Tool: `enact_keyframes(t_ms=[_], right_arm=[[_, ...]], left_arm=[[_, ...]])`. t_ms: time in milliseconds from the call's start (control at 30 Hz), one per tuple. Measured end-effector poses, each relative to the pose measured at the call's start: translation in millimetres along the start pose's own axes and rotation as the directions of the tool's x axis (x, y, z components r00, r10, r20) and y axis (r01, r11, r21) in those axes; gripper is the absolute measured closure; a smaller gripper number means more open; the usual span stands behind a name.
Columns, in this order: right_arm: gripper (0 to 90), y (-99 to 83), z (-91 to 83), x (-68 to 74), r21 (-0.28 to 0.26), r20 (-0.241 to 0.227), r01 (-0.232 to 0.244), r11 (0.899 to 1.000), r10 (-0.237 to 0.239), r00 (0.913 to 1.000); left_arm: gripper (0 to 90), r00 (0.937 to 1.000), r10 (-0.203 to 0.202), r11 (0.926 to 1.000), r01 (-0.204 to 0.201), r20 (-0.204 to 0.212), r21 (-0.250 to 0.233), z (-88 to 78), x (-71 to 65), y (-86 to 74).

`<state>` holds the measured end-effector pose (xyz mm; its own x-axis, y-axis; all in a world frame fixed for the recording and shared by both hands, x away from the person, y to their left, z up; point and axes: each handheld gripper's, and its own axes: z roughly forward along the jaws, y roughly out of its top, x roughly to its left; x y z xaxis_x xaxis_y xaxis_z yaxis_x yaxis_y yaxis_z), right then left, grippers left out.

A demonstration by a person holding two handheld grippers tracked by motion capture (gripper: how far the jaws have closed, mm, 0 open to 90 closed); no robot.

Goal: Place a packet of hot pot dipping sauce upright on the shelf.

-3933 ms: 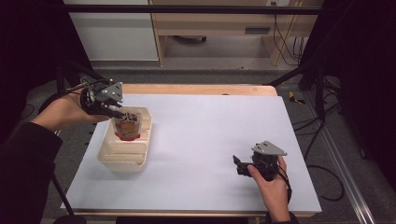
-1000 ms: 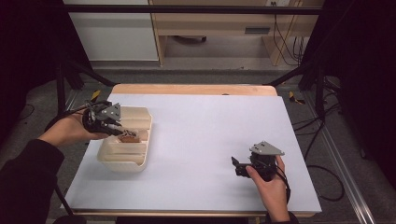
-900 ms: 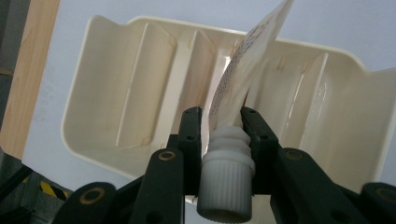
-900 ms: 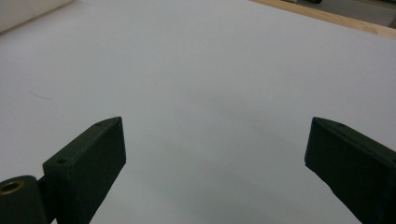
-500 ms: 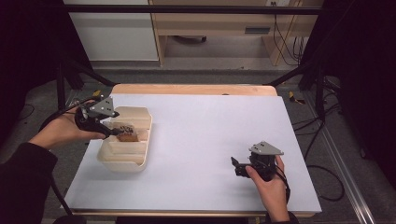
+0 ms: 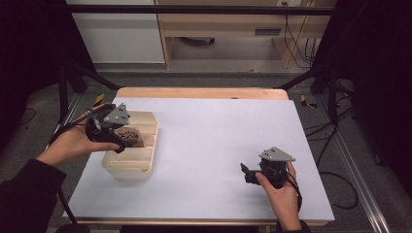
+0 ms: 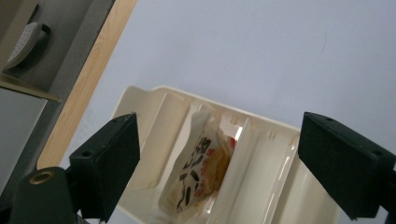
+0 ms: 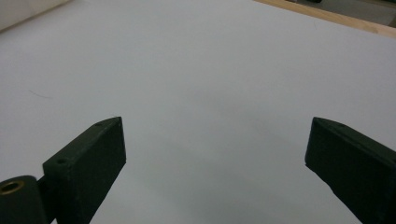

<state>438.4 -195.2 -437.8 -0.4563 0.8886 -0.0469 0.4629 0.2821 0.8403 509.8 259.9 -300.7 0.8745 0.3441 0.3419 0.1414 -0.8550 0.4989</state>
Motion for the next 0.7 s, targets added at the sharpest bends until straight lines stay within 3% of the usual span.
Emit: enact_keyframes(t_ms=[433, 600, 700], right_arm=[[5.6, -0.1, -1.0, -1.1, -0.004, 0.001, -0.003, 1.0, 0.003, 1.0], [5.6, -0.2, -1.2, -2.1, -0.002, 0.001, -0.002, 1.0, 0.002, 1.0], [5.5, -0.2, -1.1, -1.8, -0.002, 0.002, -0.003, 1.0, 0.003, 1.0]], left_arm=[[10.8, 0.9985, 0.052, 0.9968, -0.051, 0.015, -0.062, 7.2, -42.3, 46.0], [10.3, 0.9984, 0.05, 0.9961, -0.048, 0.027, -0.074, 14.7, -55.1, 54.9], [10.0, 0.9992, 0.023, 0.9962, -0.02, 0.034, -0.085, 23.5, -62.1, 57.1]])
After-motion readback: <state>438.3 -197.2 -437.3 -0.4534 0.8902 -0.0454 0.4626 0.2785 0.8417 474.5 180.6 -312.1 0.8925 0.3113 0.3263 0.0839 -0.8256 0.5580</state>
